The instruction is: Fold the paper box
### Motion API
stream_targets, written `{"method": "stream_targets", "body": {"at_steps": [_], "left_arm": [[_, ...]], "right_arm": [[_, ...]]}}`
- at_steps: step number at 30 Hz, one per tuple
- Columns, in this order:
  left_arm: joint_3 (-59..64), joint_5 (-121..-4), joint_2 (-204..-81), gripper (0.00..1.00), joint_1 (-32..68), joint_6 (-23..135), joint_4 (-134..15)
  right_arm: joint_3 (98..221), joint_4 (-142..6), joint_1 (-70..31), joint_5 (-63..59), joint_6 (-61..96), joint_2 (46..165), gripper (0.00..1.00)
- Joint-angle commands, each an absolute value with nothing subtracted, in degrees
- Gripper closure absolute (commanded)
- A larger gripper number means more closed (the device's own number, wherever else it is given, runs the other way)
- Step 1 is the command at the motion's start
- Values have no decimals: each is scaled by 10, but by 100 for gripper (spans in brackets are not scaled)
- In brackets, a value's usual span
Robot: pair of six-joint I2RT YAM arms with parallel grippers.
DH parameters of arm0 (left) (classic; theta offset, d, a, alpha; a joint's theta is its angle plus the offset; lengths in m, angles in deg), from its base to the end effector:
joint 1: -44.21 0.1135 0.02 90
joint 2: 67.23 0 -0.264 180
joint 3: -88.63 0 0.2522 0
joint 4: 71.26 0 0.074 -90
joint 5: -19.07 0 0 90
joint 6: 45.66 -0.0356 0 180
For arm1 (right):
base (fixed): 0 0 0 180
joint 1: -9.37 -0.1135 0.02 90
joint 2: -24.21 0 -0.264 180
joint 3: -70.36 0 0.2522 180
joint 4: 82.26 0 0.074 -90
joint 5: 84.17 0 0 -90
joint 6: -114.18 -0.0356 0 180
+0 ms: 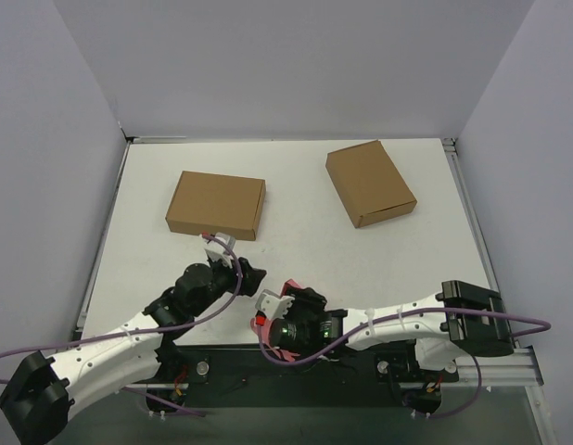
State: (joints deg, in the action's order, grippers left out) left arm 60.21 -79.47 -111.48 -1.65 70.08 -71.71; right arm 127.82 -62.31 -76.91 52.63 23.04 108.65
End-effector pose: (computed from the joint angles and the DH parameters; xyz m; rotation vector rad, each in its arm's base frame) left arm 0.1283 -0.1247 0.2000 0.2252 1.8873 -0.7310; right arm 0.0445 0.2841 0.1900 -1.1376 1.7599 -0.0829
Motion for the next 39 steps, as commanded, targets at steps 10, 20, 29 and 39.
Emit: {"method": "stream_targets", "body": {"at_steps": [10, 20, 29, 39], "left_arm": [[518, -694, -1171, 23, 3, 745, -702], [501, -608, -1245, 23, 3, 770, -751], [490, -571, -1302, 23, 3, 787, -813], [467, -552, -1382, 23, 3, 786, -854]], "right_arm": [[1361, -510, -809, 565, 101, 1023, 25], [1355, -383, -748, 484, -362, 892, 27], [1182, -385, -725, 473, -602, 727, 31], [1096, -413, -737, 455, -675, 668, 36]]}}
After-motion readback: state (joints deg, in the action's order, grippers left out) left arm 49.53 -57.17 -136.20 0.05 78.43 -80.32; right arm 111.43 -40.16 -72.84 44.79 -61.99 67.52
